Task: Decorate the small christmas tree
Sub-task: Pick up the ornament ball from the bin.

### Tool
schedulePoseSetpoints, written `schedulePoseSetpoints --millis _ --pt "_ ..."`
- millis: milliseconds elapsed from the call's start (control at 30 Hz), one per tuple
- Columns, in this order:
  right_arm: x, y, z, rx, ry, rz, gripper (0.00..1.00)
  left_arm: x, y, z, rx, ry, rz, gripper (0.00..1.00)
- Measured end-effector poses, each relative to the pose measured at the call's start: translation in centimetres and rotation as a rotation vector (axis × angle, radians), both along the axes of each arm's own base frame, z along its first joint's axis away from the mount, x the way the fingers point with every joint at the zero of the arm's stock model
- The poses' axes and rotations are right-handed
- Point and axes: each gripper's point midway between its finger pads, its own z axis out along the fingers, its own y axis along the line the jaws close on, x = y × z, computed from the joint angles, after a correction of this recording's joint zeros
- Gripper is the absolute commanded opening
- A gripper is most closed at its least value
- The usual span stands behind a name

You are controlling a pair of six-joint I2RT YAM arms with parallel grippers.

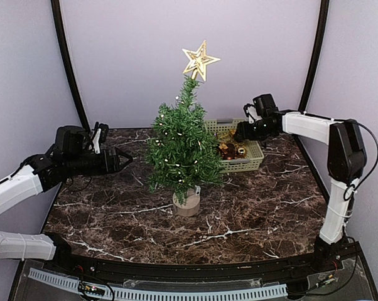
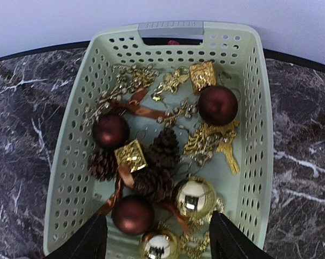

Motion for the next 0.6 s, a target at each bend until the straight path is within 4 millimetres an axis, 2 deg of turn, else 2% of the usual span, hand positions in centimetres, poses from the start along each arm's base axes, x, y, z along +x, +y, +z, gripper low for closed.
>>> schedulePoseSetpoints --millis 233,433,600 --pt "5.8 0.2 -3.5 -0.091 -0.01 -0.045 0.6 -0.2 0.1 -1.4 -0.014 0.024 0.01 0.75" --pt "9.0 -0.2 -6.2 -0.182 -0.013 -0.08 0.59 -0.1 0.1 -1.2 -0.017 0.018 0.01 0.75" --pt "10.8 -0.8 -7.8 -0.254 -0.019 -0.108 0.59 -0.2 0.1 -1.4 -0.019 0.021 0.011 0.75"
